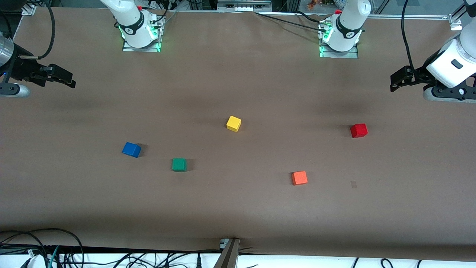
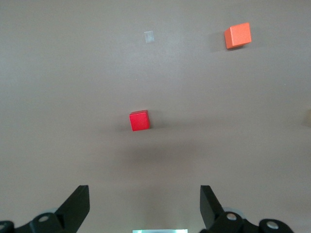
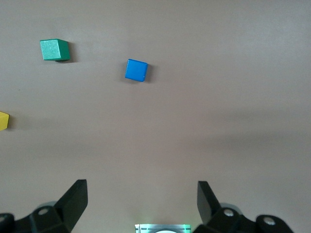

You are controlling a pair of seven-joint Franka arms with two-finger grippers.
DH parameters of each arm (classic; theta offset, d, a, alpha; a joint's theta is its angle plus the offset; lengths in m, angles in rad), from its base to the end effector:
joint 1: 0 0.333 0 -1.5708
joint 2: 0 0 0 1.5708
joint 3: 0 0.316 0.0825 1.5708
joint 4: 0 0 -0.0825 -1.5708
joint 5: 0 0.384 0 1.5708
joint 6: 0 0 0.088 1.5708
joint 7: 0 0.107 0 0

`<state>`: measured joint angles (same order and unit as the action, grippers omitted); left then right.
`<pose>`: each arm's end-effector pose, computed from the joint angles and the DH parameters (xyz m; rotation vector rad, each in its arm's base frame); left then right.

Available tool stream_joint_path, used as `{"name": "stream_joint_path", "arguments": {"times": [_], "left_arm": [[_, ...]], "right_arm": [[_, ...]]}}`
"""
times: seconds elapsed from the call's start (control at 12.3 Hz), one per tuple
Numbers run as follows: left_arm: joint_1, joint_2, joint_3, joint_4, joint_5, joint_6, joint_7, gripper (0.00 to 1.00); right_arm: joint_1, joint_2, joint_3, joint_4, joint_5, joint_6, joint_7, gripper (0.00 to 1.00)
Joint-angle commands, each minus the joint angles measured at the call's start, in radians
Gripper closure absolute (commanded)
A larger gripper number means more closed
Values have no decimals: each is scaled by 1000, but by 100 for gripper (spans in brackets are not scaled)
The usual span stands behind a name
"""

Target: Pass red block to right arm, stack on blue

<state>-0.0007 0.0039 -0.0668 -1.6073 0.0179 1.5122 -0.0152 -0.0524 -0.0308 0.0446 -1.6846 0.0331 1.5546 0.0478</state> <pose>0.5466 -0.0349 0.6004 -3.1151 0.0812 0.1531 0.5392 -0.0003 0.5866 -3.1067 0.0882 0.1553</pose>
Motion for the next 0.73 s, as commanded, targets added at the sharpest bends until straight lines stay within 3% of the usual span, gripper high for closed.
{"name": "stream_joint_path", "arguments": {"times": [0.0, 0.65], "left_arm": [[-9, -37, 10, -23, -18, -13, 0, 0], [-12, -27, 9, -10, -18, -9, -3, 0]], "right_arm": [[-7, -8, 8, 11, 14, -13, 15, 0], [-7, -6, 9, 11, 18, -7, 15, 0]]}}
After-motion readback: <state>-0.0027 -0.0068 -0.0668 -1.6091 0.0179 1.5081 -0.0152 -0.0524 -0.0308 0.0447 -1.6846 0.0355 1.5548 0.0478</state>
